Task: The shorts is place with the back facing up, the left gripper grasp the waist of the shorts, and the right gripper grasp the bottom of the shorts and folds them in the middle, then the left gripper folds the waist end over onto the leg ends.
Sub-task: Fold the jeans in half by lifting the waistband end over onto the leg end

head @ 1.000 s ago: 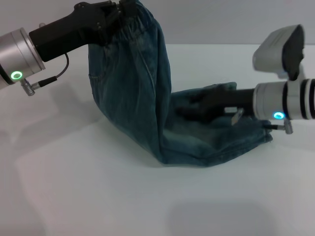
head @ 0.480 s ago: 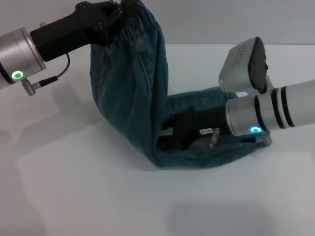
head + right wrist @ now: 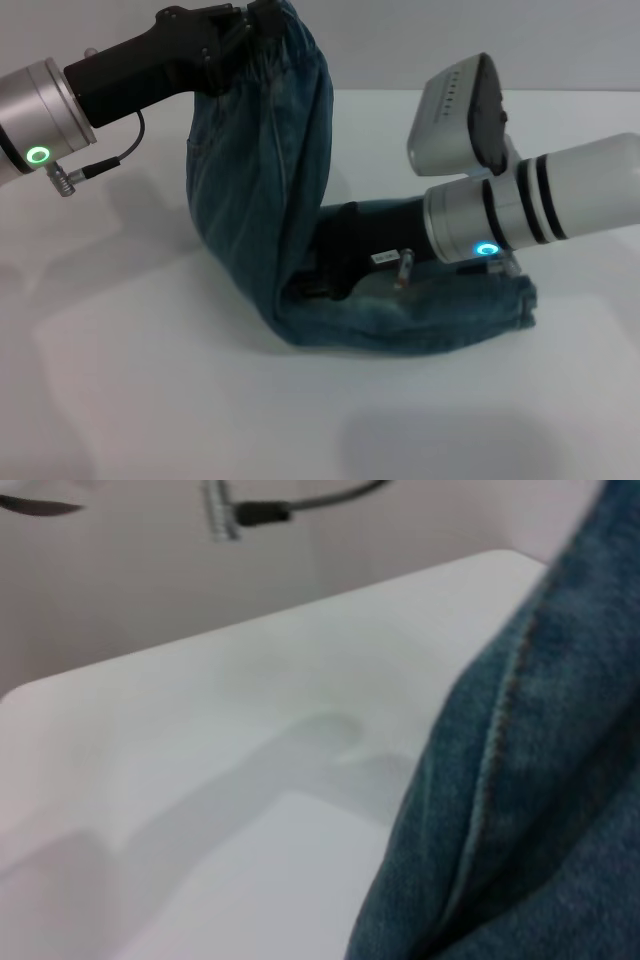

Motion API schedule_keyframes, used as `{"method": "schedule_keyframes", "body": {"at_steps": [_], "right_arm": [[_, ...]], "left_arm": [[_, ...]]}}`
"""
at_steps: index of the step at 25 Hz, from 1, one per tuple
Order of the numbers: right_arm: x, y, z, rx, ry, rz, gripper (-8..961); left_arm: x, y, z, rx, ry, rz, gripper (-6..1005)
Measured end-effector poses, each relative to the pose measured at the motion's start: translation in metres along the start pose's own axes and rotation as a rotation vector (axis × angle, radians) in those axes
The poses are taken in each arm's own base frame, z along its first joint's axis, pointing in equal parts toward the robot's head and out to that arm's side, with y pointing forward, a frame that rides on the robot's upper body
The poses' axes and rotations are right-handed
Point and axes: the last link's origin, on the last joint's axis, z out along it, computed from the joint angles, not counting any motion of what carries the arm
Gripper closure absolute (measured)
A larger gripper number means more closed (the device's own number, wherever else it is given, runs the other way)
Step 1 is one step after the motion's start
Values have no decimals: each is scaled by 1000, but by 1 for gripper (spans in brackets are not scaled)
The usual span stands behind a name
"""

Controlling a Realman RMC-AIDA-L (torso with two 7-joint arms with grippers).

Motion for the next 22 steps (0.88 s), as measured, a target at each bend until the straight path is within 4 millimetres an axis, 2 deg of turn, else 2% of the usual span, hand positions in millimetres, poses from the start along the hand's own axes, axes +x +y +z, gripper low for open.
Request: {"method": "schedule_keyframes", "body": {"at_steps": [5, 11, 18, 22], "right_arm": [[-6, 2, 4, -13, 0, -18, 484], [9, -4, -3, 20, 5, 25, 484], [40, -30, -35, 216, -51, 118, 483], [49, -55, -63, 393, -131, 181, 483]], "left_arm": [[0, 0, 0, 0, 0, 0, 939], [-2, 0, -2, 6, -2, -1, 936], [-2, 0, -4, 7, -3, 3, 932], [-2, 2, -4, -9, -4, 6, 930]]}}
